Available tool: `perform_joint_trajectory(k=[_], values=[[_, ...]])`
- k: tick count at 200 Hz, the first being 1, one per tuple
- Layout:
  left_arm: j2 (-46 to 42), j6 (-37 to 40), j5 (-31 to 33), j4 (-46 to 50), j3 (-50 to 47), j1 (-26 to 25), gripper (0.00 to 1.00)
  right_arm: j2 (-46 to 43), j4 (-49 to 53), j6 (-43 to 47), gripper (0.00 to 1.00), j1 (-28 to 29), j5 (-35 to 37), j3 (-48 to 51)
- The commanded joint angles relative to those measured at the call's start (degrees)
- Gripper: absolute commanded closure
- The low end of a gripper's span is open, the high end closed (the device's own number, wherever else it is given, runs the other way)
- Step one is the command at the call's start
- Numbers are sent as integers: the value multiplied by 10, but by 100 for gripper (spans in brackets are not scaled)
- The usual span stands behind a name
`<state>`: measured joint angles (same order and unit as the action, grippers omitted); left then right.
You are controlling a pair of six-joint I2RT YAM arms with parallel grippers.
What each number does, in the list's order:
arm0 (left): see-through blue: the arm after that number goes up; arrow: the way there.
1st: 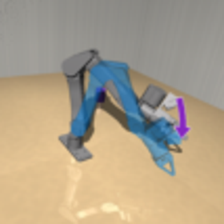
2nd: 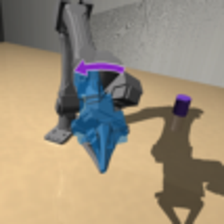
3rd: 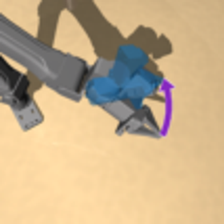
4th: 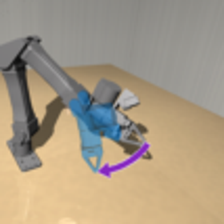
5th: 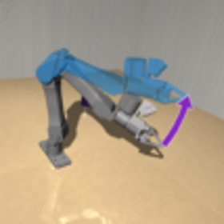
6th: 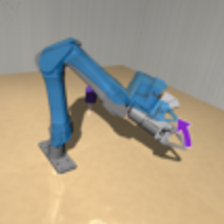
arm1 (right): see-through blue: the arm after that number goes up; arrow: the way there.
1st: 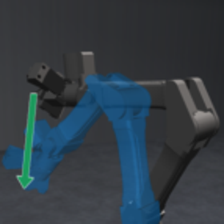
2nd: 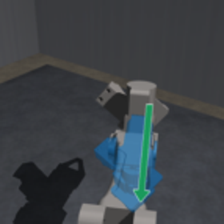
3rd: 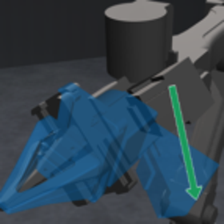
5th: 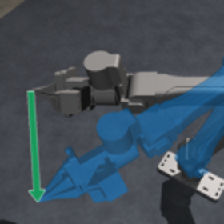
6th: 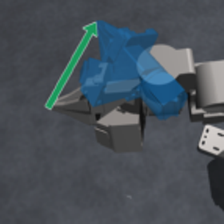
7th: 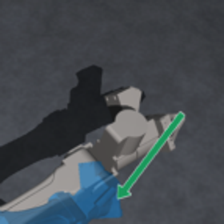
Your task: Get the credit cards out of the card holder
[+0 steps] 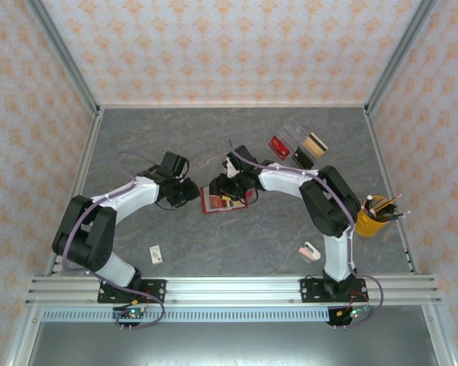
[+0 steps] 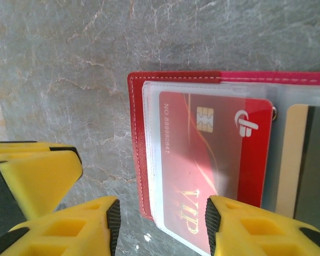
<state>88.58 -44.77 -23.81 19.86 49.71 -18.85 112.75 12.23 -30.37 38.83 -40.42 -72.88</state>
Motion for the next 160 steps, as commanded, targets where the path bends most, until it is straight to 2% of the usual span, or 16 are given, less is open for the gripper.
perform_joint_trajectory(k=[1,56,160], values=[[3,-6,-37,-48,-5,-3,76,-38,16,10,54,-8,39,-4],[52,-8,-53,-66,23,-22,84,-21,40,18,69,-15,63,4],[110,-16,-31,-46,35,-23,90,10,48,27,76,-15,71,-1]])
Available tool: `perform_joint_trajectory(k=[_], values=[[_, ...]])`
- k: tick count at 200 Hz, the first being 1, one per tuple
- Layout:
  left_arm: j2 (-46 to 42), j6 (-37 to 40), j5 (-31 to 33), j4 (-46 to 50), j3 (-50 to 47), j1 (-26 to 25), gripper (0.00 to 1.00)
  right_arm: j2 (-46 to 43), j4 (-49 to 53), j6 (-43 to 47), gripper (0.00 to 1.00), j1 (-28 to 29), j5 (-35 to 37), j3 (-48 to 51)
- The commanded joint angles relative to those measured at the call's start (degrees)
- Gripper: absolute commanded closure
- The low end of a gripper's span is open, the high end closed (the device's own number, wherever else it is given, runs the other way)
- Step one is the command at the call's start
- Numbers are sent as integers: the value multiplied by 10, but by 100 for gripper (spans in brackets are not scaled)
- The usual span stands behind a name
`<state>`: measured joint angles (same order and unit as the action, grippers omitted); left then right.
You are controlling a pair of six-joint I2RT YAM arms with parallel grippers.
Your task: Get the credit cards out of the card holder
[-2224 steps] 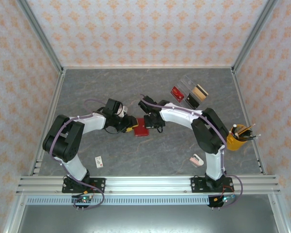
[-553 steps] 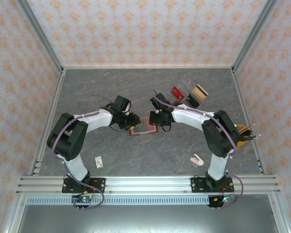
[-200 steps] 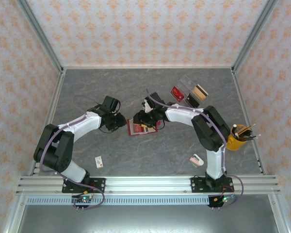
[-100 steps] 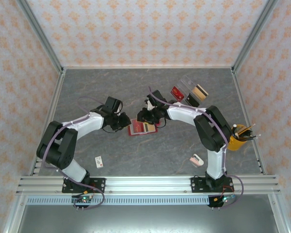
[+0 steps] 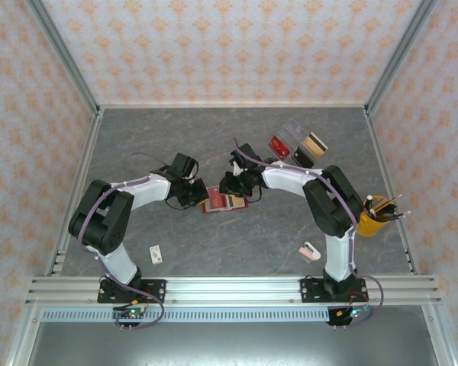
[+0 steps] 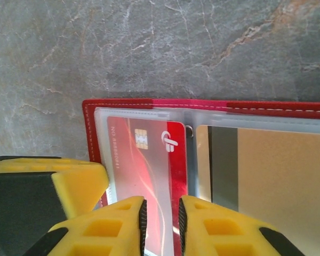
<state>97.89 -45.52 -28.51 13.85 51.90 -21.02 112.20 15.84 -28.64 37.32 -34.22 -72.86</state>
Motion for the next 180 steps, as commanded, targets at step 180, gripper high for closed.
perform_joint_trajectory(k=[180], values=[[28,-3,28,33,7,-2,93,-7,-30,20,94,-7,-24,29]])
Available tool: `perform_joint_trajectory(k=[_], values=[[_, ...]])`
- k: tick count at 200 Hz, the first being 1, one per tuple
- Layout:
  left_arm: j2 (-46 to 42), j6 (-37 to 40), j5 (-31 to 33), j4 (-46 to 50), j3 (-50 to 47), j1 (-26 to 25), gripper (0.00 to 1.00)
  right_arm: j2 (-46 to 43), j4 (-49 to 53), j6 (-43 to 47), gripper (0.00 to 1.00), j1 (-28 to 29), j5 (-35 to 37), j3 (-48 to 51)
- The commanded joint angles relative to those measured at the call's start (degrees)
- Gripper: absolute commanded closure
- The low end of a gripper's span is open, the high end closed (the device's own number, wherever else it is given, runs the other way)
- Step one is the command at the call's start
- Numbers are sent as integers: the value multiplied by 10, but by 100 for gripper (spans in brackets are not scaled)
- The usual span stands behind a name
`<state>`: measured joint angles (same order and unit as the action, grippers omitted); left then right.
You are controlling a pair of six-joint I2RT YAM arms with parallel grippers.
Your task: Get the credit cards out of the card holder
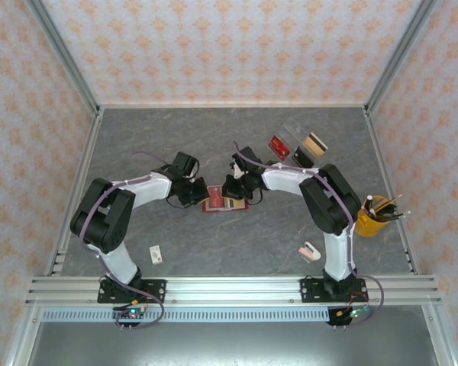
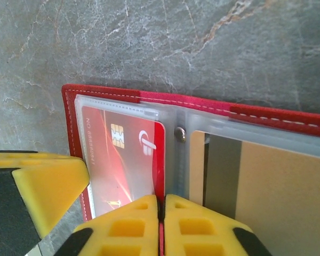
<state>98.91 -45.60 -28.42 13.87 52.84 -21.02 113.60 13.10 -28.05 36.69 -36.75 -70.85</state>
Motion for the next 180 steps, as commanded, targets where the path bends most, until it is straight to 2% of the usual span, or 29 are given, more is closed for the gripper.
perform_joint_trajectory(k=[1,108,180], values=[[17,-2,27,33,-2,-2,93,-22,-3,15,94,0,2,10],[6,7,27,42,2,-2,94,-47,9,37,97,-15,7,42],[-35,10,-32,-18,6,-6,93,-33,-7,28,96,-15,-9,35]])
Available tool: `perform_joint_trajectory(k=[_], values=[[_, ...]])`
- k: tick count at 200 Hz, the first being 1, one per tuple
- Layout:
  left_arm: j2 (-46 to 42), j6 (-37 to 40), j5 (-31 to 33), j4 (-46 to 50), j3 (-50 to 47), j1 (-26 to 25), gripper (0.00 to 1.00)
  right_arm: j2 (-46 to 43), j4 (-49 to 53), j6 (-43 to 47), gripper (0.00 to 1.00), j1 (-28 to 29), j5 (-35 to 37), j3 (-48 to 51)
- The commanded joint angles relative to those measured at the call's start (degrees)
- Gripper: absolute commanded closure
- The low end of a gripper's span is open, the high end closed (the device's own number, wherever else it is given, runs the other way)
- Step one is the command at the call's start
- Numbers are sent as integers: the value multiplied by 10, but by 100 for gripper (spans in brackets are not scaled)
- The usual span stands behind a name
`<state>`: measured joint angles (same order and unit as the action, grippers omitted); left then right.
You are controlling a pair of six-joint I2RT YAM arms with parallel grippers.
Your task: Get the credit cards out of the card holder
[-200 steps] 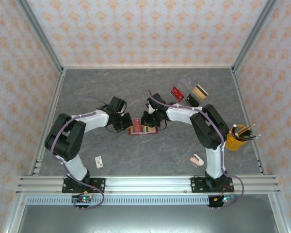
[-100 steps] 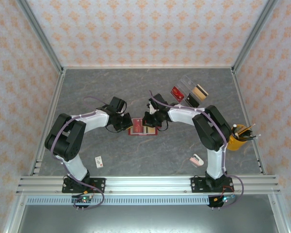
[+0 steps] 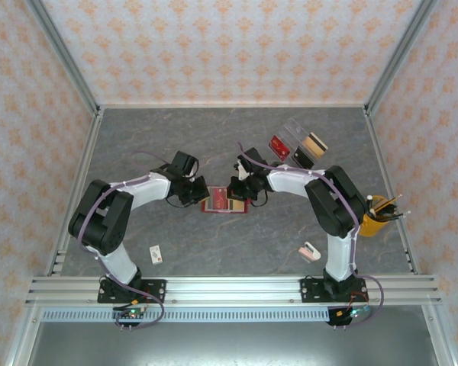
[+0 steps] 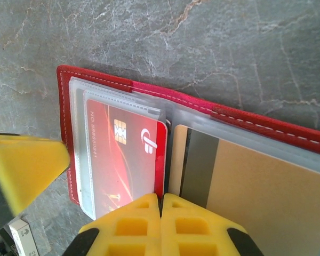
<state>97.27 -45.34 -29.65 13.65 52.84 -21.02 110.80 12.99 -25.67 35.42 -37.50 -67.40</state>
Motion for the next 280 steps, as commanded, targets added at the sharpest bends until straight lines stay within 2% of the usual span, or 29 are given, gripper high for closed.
perform_joint_trajectory(k=[1,38,75,138,193,237,280], values=[[-18,8,-20,-16,6,-6,94,-5,-6,4,96,-3,-1,1],[22,8,-26,-14,30,-13,94,1,-13,1,95,-3,-5,1],[49,13,7,18,38,-14,95,2,-27,-1,92,-5,-15,5],[65,16,47,46,19,-13,98,8,-85,-32,85,-27,-58,38],[72,8,50,35,0,-14,100,33,-101,-44,82,-27,-84,39],[70,6,56,34,-8,-14,100,38,-68,-33,82,-27,-54,27],[76,-1,53,24,-17,-14,100,48,-108,-45,85,-27,-106,35]])
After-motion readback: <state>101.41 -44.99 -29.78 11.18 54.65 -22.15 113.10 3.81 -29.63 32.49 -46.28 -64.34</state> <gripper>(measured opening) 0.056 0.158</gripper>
